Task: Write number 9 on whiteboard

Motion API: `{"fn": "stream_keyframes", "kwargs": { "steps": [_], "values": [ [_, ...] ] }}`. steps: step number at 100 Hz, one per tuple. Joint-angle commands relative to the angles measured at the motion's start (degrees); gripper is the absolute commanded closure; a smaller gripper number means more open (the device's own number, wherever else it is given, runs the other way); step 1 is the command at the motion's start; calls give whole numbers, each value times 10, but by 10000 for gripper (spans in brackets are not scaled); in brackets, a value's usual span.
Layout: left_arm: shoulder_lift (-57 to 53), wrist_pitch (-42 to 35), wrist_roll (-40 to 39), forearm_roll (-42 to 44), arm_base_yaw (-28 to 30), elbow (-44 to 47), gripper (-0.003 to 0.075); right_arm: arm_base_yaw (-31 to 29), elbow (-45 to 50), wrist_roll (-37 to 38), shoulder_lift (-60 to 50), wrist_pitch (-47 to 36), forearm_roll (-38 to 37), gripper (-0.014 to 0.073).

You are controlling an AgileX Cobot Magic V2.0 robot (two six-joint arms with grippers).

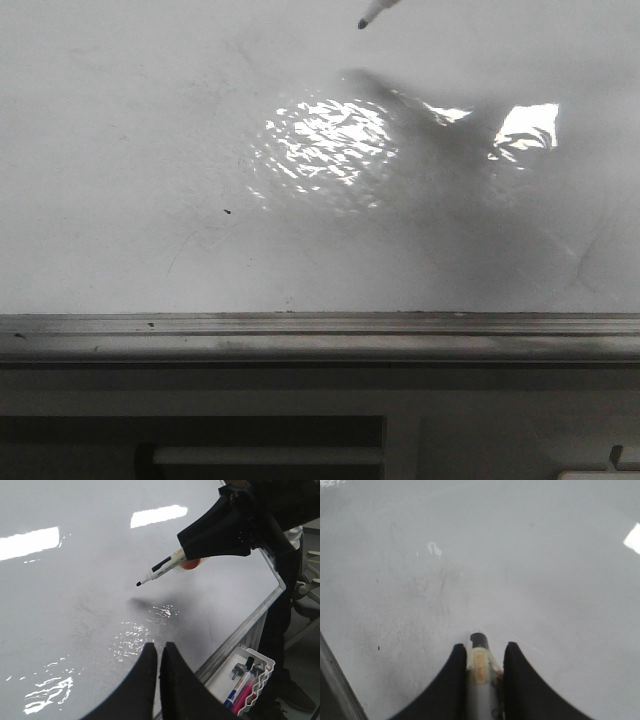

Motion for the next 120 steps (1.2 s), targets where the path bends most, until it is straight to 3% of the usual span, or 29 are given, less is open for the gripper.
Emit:
{"fn": "stream_keyframes", "kwargs": {
  "steps": [1, 24, 38, 57, 93, 120],
  "values": [
    [0, -38, -7, -11, 0, -17, 741, -12, -15, 3, 7, -50, -12, 628],
    [0, -38, -7, -11, 0, -17, 741, -24, -15, 3, 38, -33, -9, 633],
    [0, -38, -7, -11, 0, -17, 741, 4, -15, 3, 53, -22, -5, 634],
    [0, -38, -7, -11, 0, -17, 741, 36, -15, 3, 56, 62, -12, 634],
    [0, -38, -7, -11, 0, -17, 741, -35, -67, 3, 53, 60, -22, 634],
    [0, -37, -7, -11, 0, -17, 741, -30, -77, 3, 53, 121, 8, 634]
  ]
}}
